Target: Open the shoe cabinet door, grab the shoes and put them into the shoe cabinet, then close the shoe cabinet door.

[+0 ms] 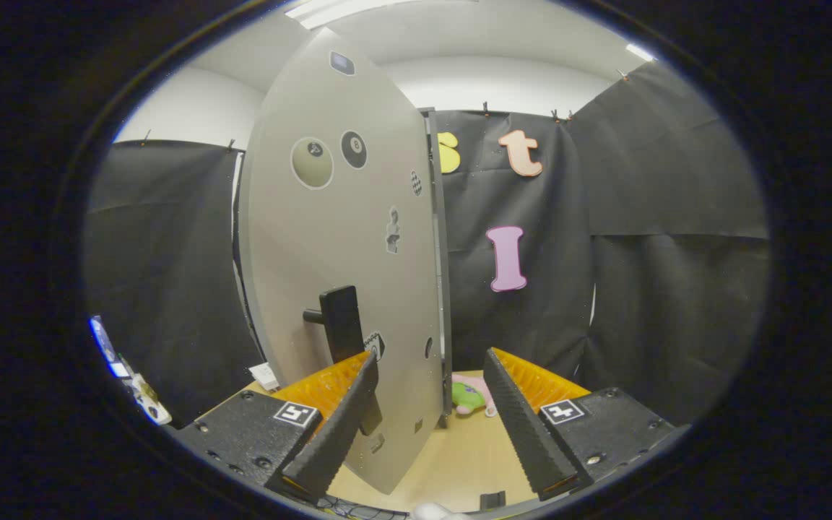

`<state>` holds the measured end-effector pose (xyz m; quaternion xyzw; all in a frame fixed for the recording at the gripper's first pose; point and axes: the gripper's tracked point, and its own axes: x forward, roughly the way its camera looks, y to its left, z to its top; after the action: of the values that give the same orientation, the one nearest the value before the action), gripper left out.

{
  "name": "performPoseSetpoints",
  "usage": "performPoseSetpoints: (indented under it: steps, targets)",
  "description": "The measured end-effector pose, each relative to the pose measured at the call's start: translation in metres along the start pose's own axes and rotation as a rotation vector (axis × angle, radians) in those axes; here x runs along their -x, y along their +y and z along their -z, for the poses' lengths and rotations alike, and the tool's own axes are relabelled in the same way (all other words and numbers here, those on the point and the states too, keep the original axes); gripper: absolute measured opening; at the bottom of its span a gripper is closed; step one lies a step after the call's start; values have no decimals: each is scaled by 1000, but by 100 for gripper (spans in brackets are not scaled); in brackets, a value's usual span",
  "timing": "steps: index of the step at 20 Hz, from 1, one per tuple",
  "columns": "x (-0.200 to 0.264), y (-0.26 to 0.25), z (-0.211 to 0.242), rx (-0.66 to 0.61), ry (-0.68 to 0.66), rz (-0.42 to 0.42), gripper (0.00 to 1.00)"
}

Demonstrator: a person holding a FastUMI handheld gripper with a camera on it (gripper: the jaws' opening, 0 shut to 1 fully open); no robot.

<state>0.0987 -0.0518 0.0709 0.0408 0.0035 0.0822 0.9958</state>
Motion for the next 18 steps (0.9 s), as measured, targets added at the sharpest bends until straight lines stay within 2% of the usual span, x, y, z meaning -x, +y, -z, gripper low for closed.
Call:
performPoseSetpoints:
  steps: [6,13,18]
  targets:
    - [-22,39,9,0,4,19,97]
    - [-54,108,11,5,5,-55,98]
    - [-53,131,5,36,-18,-79,99]
